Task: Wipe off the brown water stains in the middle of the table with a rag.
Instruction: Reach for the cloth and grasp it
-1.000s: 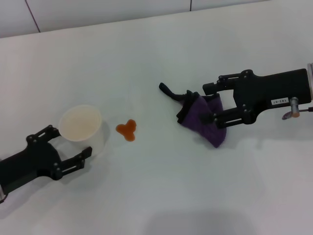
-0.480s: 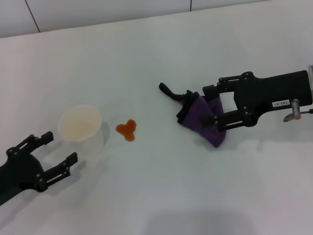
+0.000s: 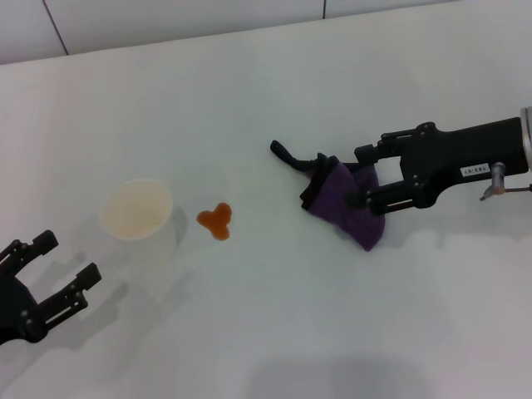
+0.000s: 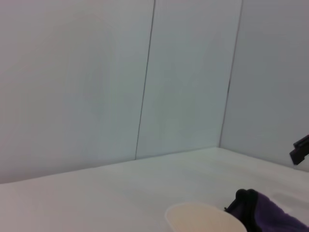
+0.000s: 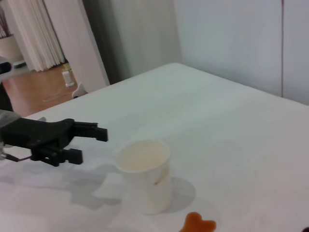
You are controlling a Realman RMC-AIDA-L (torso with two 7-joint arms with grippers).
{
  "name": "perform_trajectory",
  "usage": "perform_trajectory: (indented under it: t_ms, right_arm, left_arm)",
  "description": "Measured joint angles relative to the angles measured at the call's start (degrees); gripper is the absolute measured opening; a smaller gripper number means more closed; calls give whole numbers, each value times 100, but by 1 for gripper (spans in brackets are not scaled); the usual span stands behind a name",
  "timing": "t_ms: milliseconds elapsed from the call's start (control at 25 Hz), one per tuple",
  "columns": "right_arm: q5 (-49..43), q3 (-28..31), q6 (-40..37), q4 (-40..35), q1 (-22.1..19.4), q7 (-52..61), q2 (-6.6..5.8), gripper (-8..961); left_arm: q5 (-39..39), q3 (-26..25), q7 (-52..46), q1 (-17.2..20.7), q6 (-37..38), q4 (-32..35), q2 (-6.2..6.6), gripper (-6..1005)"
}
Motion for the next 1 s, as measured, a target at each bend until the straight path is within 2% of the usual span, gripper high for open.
perform_trajectory:
  t_ms: [400,840,1000]
  right_arm:
    - [-374,-7,433,-2,68,800,-10,766]
    - [-1223,-609,960,-36,278,1903,-1,765]
    - [-1531,-790,1206,50,488,2179,1,765]
  left_arm:
    - [166,2,-868,-84,183,708,183,822]
    - [558,16,-1327,-640,159,1236,196,818]
    - [683,28,-1400,-825,170,1308,198,817]
